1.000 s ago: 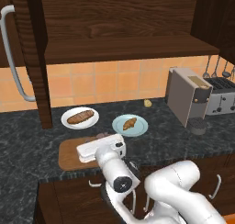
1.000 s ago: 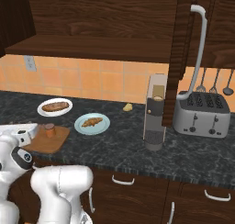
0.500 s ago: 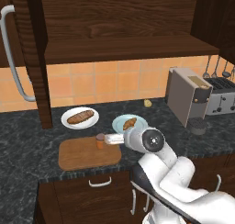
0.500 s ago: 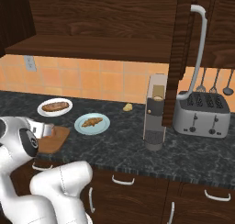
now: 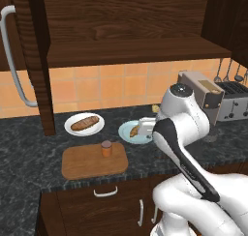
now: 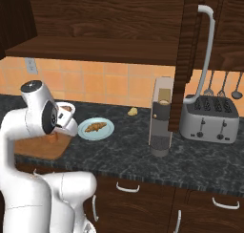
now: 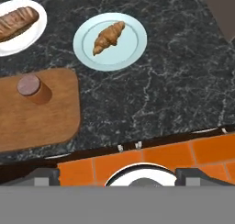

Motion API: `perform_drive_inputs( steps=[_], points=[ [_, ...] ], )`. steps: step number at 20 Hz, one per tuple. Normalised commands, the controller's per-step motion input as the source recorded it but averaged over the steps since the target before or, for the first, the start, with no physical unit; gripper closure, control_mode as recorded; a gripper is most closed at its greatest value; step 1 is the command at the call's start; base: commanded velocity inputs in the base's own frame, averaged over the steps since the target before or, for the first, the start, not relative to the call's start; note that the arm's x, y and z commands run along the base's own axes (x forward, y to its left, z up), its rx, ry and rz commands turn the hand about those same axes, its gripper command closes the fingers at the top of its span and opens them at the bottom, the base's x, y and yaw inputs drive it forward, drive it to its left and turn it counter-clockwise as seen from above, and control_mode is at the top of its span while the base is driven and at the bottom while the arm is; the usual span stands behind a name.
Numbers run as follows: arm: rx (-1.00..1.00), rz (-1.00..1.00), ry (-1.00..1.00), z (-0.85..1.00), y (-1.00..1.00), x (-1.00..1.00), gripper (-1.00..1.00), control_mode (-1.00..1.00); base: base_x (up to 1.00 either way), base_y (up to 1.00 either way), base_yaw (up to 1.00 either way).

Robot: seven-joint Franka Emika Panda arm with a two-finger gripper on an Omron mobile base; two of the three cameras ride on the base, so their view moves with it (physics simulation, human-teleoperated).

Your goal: From the different types of pastries on the counter, select a croissant and place it on the cutting board. Then retrieve a jar of jam from the cabinet and place it alongside the croissant on the cutting board.

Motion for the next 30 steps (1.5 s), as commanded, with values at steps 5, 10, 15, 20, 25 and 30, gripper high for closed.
perform_drive_inputs(
  steps=[5,10,15,20,25,30],
  points=[
    [-0.08,-0.06,0.14,-0.38,0.00,0.55,-1.00,-1.00,0.00,0.00,0.00],
    [-0.06,-0.03,-0.05,-0.42,0.00,0.64,-1.00,-1.00,0.00,0.00,0.00],
    [0.00,-0.01,-0.01,-0.35,0.00,1.00,-1.00,-1.00,0.00,0.00,0.00],
    [0.01,-0.06,-0.03,-0.36,-0.05,0.96,-1.00,-1.00,0.00,0.00,0.00],
    [0.01,-0.13,-0.01,-0.46,-0.04,0.97,-1.00,-1.00,0.00,0.00,0.00],
    [0.20,-0.20,-0.01,-0.16,0.00,0.65,-1.00,-1.00,0.00,0.00,0.00]
  ],
)
